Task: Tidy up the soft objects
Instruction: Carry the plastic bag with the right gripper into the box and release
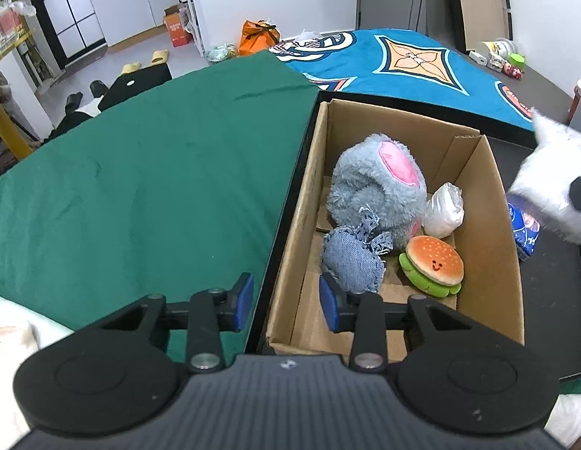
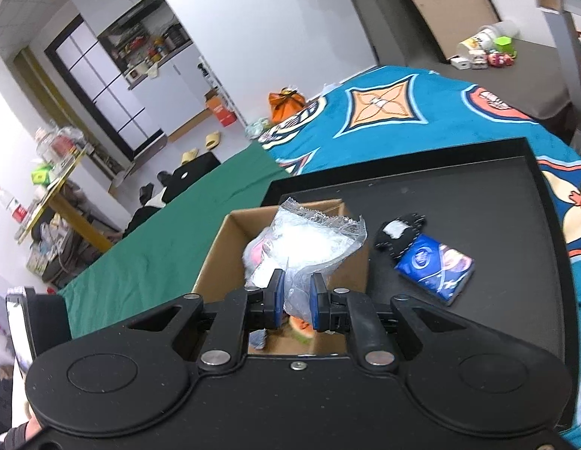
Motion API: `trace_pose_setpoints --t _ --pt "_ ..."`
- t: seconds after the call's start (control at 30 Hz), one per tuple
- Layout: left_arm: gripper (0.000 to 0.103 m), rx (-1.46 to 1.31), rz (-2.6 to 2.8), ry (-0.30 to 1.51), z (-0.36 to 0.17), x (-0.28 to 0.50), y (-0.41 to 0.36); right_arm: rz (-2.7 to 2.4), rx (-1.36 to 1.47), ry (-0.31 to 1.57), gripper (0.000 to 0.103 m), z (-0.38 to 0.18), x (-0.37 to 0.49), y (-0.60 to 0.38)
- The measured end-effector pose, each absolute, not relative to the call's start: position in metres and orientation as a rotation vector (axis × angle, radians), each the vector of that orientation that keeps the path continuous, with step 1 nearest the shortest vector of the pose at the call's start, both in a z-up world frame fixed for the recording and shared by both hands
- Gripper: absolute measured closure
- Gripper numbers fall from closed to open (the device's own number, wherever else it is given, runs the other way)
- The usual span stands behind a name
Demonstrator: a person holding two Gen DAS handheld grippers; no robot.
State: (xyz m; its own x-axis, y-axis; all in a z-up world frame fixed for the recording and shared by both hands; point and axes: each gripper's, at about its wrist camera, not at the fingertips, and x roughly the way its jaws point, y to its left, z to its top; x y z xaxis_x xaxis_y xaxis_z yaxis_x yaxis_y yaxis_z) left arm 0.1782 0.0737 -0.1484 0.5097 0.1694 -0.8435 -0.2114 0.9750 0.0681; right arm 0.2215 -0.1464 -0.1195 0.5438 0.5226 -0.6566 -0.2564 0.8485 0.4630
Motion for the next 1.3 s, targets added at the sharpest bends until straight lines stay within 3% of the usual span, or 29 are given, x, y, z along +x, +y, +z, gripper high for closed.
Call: trace_pose_setpoints --t 0.2,0.43,0.7,0.83,1.1,1.3 --pt "0.073 -0.079 0.213 1.013 -0.150 0.177 0.080 0.494 0.308 0.899 0.089 -0.119 0.213 -0.125" --pt "0.092 -0.115 0.205 1.007 -0.150 0.175 0.085 0.520 0.287 0.909 0.089 -0.119 0.208 -0.101" --pt "0.092 -0.166 0.188 0.995 -0.149 0.172 0.093 0.594 0.345 0.937 0.088 -0.117 0.206 -0.081" --pt "0.092 -0.170 0.186 0.992 -0.148 0.172 0.093 0.602 0.380 0.991 0.068 -0.123 0.209 -0.078" --pt "0.092 -0.175 0.194 0.990 -0.148 0.172 0.094 0.567 0.352 1.003 0.067 -0.125 0.209 -0.097" --pt "0.090 -0.146 0.205 0.988 -0.147 0.172 0.090 0.539 0.305 0.979 0.060 -0.122 0.212 -0.113"
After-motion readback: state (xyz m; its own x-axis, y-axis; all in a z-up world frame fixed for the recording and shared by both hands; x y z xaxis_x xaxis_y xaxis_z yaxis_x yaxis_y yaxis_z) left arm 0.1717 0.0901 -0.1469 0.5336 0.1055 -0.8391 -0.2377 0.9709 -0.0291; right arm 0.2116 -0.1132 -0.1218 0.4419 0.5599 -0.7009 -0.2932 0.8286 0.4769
